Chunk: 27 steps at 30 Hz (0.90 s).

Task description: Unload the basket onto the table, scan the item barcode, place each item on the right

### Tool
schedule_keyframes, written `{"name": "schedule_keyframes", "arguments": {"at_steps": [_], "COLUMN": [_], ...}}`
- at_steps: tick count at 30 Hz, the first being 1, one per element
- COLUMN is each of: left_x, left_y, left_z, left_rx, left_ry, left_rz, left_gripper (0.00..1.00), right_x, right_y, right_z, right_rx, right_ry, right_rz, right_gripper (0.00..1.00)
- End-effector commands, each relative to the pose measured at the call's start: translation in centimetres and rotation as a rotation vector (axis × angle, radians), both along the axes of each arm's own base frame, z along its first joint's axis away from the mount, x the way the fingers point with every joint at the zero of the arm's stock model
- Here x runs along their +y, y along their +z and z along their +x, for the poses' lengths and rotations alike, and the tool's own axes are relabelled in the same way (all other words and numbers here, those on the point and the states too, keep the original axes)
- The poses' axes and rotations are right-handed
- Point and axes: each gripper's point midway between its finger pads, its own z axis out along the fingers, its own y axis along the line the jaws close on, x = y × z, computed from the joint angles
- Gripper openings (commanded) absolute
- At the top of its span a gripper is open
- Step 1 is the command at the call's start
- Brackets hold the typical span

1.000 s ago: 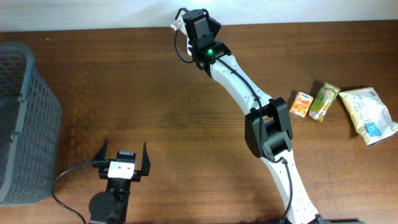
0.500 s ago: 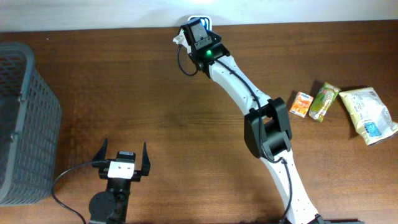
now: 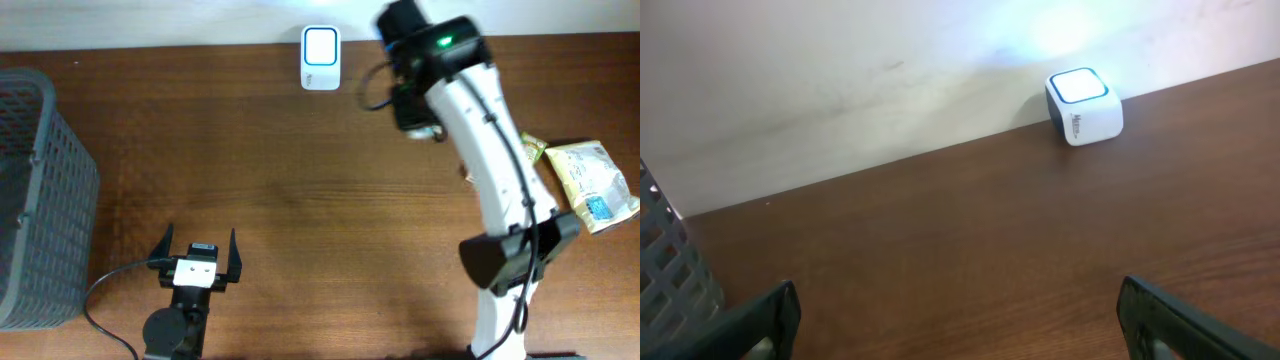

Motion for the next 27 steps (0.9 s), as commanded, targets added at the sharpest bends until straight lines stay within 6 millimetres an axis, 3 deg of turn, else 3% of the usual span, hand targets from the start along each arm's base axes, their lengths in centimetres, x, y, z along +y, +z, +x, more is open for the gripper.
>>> {"name": "schedule_keyframes", "arguments": {"at_steps": [1, 3, 6, 8, 9, 11, 12, 13, 16, 18, 20, 21, 22, 23, 27], "left_x": [0.2, 0.2, 0.2, 0.2, 0.2, 0.2, 0.2, 0.2, 0.2, 0.2, 0.2, 0.2, 0.2, 0.2, 0.2], "left_y": [-0.2, -0.2, -0.2, -0.2, -0.2, -0.2, -0.2, -0.2, -0.2, -0.2, -0.2, -0.2, -0.2, -0.2, -0.2], "left_z": [0.0, 0.0, 0.0, 0.0, 0.0, 0.0, 0.0, 0.0, 0.0, 0.0, 0.0, 0.0, 0.0, 0.0, 0.0], "left_rx": [0.0, 0.0, 0.0, 0.0, 0.0, 0.0, 0.0, 0.0, 0.0, 0.0, 0.0, 0.0, 0.0, 0.0, 0.0], "left_ry": [0.008, 0.008, 0.008, 0.008, 0.008, 0.008, 0.008, 0.008, 0.008, 0.008, 0.008, 0.008, 0.008, 0.008, 0.008], "left_rz": [0.013, 0.013, 0.013, 0.013, 0.013, 0.013, 0.013, 0.013, 0.013, 0.013, 0.013, 0.013, 0.013, 0.013, 0.013], "left_gripper": [0.99, 0.99, 0.99, 0.99, 0.99, 0.99, 0.99, 0.99, 0.99, 0.99, 0.99, 0.99, 0.99, 0.99, 0.99], "right_x": [-6.3, -10.6, -14.5, -16.0, -16.3, -16.6, -16.6, -16.1, -13.8, -9.9, -7.7, -6.8, -6.5, -6.1, -5.5], "right_y": [-3.4, -5.6, -8.9, -11.3, -11.9, -12.0, -11.6, -10.6, -6.8, -1.0, 3.2, 7.0, 8.9, 12.5, 18.7], "right_z": [0.1, -1.1, -2.9, -4.0, -4.2, -4.1, -3.9, -3.4, -1.9, -0.9, -1.3, -2.3, -3.1, -5.0, -10.1], "right_rx": [0.069, 0.141, 0.23, 0.28, 0.295, 0.296, 0.286, 0.267, 0.16, 0.01, -0.097, -0.197, -0.248, -0.35, -0.54], "right_ry": [-0.301, -0.426, -0.526, -0.565, -0.566, -0.541, -0.518, -0.457, -0.323, -0.124, 0.002, 0.058, 0.073, 0.1, 0.154], "right_rz": [0.0, -0.014, -0.02, 0.017, 0.046, 0.086, 0.094, 0.126, 0.249, 0.421, 0.486, 0.491, 0.486, 0.478, 0.454], "right_gripper": [0.04, 0.04, 0.04, 0.33, 0.41, 0.63, 0.82, 0.97, 0.98, 0.99, 0.99, 0.99, 0.99, 0.99, 0.99]}}
